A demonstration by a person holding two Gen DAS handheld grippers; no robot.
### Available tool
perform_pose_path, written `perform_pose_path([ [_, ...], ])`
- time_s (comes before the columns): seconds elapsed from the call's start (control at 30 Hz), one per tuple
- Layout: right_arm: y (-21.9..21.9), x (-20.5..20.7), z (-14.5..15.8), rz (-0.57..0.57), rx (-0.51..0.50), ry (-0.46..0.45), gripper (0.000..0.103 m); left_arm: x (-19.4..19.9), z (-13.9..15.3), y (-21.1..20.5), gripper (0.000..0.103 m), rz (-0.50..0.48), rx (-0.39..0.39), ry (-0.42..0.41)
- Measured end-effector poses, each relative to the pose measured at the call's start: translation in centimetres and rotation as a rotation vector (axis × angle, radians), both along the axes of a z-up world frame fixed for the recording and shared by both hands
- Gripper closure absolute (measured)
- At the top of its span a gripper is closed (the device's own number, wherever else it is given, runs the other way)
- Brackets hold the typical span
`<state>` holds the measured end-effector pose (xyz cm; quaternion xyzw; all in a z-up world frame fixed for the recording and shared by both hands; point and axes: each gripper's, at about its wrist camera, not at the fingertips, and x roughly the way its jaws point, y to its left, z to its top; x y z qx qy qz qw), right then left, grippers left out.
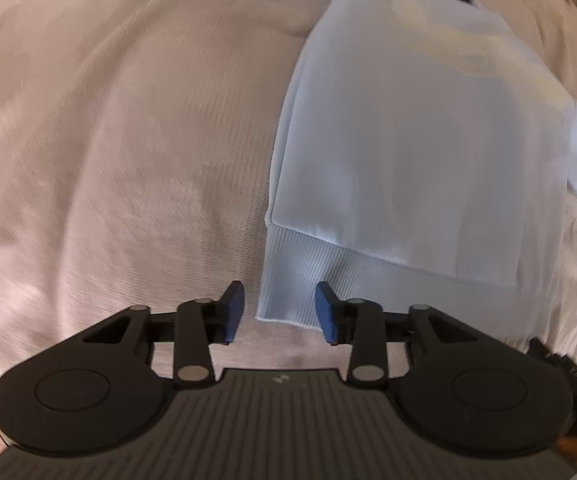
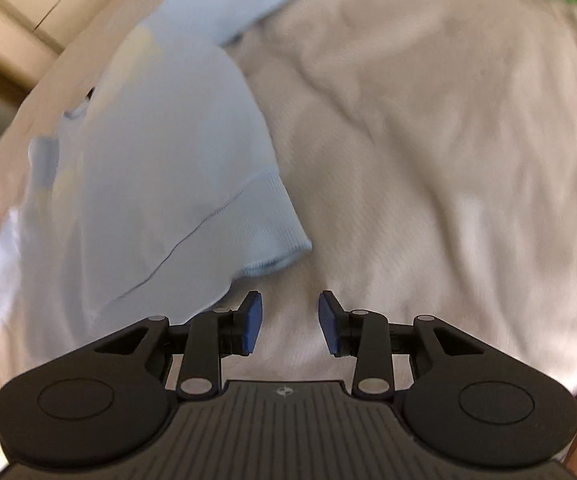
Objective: Fold clothes
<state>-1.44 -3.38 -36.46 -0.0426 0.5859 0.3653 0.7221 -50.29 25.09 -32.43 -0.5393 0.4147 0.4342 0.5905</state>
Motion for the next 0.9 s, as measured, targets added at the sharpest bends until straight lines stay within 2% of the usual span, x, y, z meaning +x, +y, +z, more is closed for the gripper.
perform_pose_path([
  [0.07,1.2,0.1,-0.3,0.019,0.024,-0.059,0.066,0.0,0.0,0.3,0.062,0.029,0.005,-0.024],
  [0.1,1.6,0.2,-0.6,0.017,0.043,-0.078,0.066,0.0,0.0,0.5,0.067,0.044,0.007,-0.037],
  [0.13,2.1,0.4,-0.7,0.008,0.080,-0.087,0.066,-0.1,0.0,0.7,0.076,0.059,0.009,-0.049],
  [0.17,2.4,0.8,-1.4,0.007,0.101,-0.101,0.069,-0.1,-0.1,0.8,0.103,0.073,0.012,-0.061],
  [0.2,3.1,1.0,-0.9,0.022,0.108,-0.129,0.078,-0.1,-0.1,1.0,0.102,0.088,0.014,-0.073],
  [0.23,3.9,1.0,-0.1,0.041,0.112,-0.161,0.098,-0.1,-0.1,1.2,0.102,0.103,0.016,-0.085],
  [0.3,5.7,1.0,2.4,0.106,0.130,-0.242,0.098,-0.4,0.9,1.7,0.102,0.127,0.039,-0.113],
  [0.4,8.4,0.5,8.2,0.269,0.177,-0.403,0.098,-1.8,5.3,3.2,0.102,0.152,0.128,-0.162],
  [0.5,11.1,0.1,13.9,0.432,0.225,-0.563,0.098,-3.0,8.2,4.9,0.102,0.151,0.204,-0.125],
  [0.53,12.3,-0.1,14.5,0.513,0.217,-0.569,0.098,-2.5,8.6,5.4,0.102,0.139,0.222,-0.089],
  [0.6,14.8,-0.5,14.7,0.663,0.178,-0.527,0.092,-1.8,7.5,5.7,0.102,0.108,0.207,-0.005],
  [0.63,15.8,-0.6,14.1,0.715,0.139,-0.449,0.086,-2.0,6.5,5.3,0.101,0.087,0.182,0.027],
  [0.7,15.5,-1.6,12.4,0.777,0.035,-0.320,0.080,-1.5,4.1,4.6,0.100,0.035,0.138,0.100],
  [0.73,15.2,-2.2,11.5,0.804,-0.018,-0.257,0.071,-1.8,3.0,4.1,0.100,0.014,0.120,0.123],
  [0.77,14.6,-2.7,9.9,0.809,-0.073,-0.214,0.067,-2.4,2.0,3.5,0.099,-0.004,0.104,0.136],
  [0.83,12.6,-3.3,7.3,0.761,-0.135,-0.148,0.068,-2.9,0.8,2.8,0.099,0.001,0.089,0.131],
  [0.9,10.3,-2.5,5.4,0.619,-0.097,-0.049,0.068,-3.3,0.4,2.7,0.098,0.025,0.085,0.115],
])
